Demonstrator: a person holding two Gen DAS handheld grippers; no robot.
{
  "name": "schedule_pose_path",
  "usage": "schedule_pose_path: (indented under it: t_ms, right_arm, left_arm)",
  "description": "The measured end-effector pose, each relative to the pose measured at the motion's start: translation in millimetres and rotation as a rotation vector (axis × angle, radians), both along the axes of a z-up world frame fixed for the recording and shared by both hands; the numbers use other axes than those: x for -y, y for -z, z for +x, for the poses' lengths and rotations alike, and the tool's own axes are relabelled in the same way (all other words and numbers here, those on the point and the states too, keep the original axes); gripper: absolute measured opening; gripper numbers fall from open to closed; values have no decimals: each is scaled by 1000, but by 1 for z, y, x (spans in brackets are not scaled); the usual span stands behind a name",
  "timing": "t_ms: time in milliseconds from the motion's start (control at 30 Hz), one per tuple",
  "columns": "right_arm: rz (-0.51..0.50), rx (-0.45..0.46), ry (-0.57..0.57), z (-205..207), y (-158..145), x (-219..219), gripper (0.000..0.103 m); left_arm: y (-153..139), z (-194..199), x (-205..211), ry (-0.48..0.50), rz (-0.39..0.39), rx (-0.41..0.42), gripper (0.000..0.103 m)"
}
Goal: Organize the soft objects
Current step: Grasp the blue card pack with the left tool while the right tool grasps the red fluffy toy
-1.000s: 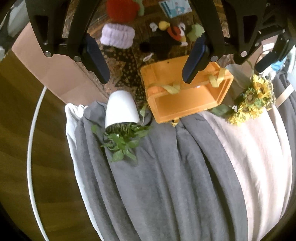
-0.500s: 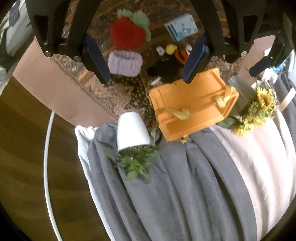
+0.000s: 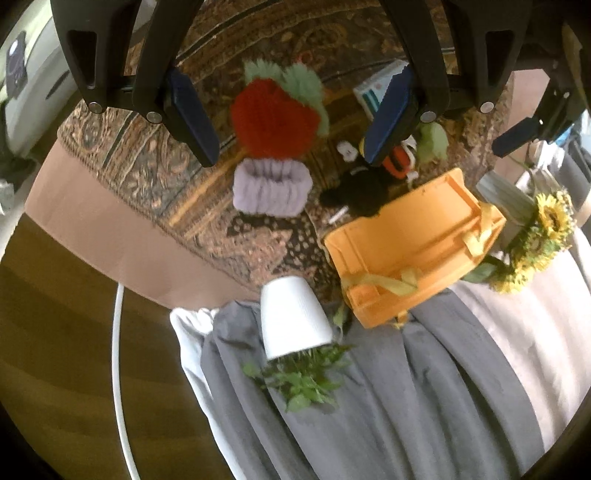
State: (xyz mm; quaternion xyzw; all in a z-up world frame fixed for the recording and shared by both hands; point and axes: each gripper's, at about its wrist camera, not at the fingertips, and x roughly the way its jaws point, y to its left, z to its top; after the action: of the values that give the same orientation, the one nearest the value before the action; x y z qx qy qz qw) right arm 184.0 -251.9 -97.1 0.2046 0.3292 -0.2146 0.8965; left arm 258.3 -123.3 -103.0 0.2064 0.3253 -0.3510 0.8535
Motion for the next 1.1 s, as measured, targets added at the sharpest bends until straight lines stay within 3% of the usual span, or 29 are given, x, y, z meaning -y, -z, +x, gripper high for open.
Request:
schedule_pose_path:
  t_ms: [567,867,1100]
  right_arm:
    - [101,-87,49,9,66,6,82]
    - [131,-118,49,21,90,11,81]
    - [144,-128,25,29,99,12,81]
  left_arm:
    - [67,19,22,125,130,-107,78]
    - [87,28,29,144,148,-169,77]
    - [96,37,30,146,136,-219,70]
